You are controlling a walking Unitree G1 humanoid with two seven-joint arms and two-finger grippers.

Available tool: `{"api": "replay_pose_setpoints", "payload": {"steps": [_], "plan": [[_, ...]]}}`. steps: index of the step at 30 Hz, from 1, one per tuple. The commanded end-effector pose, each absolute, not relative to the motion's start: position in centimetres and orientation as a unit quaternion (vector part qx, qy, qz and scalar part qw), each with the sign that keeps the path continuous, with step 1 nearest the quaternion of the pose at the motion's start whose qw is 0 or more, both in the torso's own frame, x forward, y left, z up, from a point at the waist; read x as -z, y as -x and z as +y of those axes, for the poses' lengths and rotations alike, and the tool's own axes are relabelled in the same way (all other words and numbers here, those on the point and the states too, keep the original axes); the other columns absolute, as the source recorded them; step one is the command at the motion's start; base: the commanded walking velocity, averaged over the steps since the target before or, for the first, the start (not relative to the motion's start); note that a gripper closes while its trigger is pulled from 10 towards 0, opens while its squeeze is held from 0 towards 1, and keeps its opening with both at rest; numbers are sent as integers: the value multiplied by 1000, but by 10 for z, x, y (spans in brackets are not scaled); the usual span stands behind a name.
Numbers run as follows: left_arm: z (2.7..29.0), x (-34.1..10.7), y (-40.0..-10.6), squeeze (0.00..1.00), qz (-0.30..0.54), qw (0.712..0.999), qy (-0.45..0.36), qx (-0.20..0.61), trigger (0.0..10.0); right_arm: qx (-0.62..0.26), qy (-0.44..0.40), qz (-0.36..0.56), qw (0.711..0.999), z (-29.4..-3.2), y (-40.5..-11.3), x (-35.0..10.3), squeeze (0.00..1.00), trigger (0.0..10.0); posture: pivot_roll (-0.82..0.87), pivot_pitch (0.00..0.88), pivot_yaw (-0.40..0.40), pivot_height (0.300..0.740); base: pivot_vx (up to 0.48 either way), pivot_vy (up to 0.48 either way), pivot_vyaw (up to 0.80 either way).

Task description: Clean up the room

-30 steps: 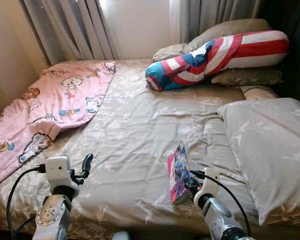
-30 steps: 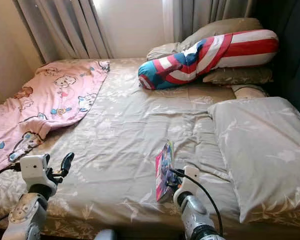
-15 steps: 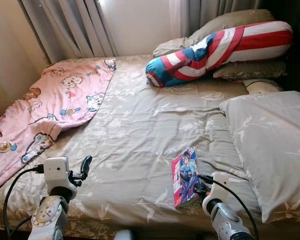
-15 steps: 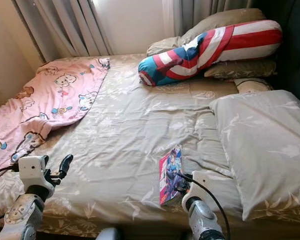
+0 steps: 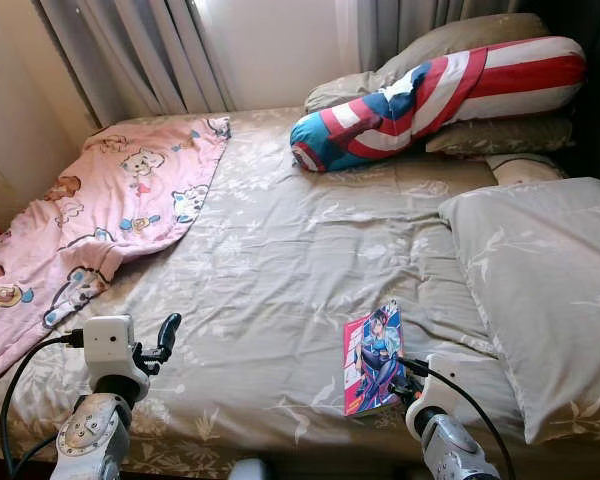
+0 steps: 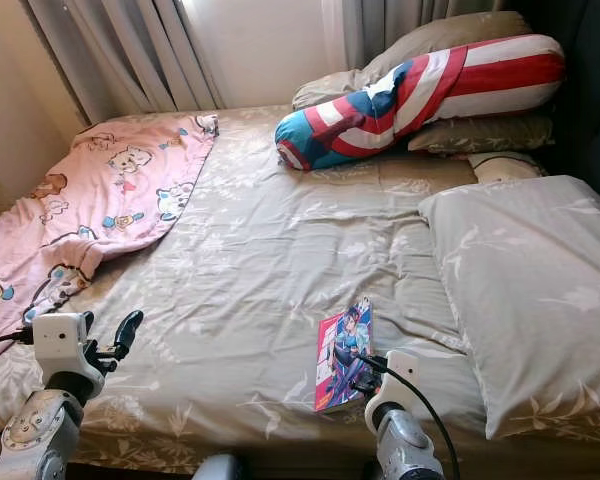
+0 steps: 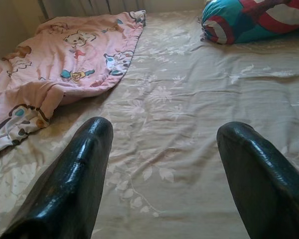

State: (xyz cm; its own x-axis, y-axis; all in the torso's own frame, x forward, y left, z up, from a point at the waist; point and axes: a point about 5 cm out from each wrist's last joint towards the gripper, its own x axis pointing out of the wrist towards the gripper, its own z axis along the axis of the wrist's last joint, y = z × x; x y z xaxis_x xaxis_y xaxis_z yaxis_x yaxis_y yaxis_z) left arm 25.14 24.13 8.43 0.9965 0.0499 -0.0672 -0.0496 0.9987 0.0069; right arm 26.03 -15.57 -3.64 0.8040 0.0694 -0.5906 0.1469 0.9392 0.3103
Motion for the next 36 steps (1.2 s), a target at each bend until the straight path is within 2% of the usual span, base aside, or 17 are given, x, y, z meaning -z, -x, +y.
{"api": "replay_pose_setpoints", "payload": {"steps": [1,4,5,6,18,19,24,29,32,36], "plan": [[246,-88,-249,0,34,999,-12,-31,10000,17,-171,318,932,-151,-260,38,486,10000,117,55,126,644,0,0,0],[246,-88,-249,0,35,999,-11,-31,10000,23,-167,316,934,-152,-261,36,459,10000,117,55,126,644,0,0,0],[246,-88,-249,0,35,999,-11,-31,10000,27,-166,314,934,-153,-262,36,67,10000,117,55,126,644,0,0,0],[246,-88,-249,0,35,999,-11,-32,10000,31,-166,314,935,-154,-263,35,0,10000,118,56,125,644,0,0,0],[246,-88,-247,0,37,999,-11,-33,10000,45,-162,313,935,-161,-264,34,24,10000,124,65,131,644,0,0,0],[246,-88,-247,0,38,999,-13,-32,10000,46,-161,314,935,-161,-264,34,482,10000,126,68,134,644,0,0,0],[249,-89,-245,0,40,999,-17,-31,10000,52,-160,315,934,-162,-263,35,420,10000,130,71,141,644,0,0,0],[250,-91,-245,0,41,999,-20,-29,10000,70,-159,318,932,-165,-259,38,412,10000,131,76,149,644,0,0,0],[250,-91,-245,0,41,999,-21,-28,10000,76,-158,319,931,-167,-259,38,416,10000,133,77,151,644,0,0,0],[250,-91,-245,0,42,999,-21,-27,10000,79,-158,319,931,-169,-259,38,471,10000,134,78,152,644,0,0,0]]}}
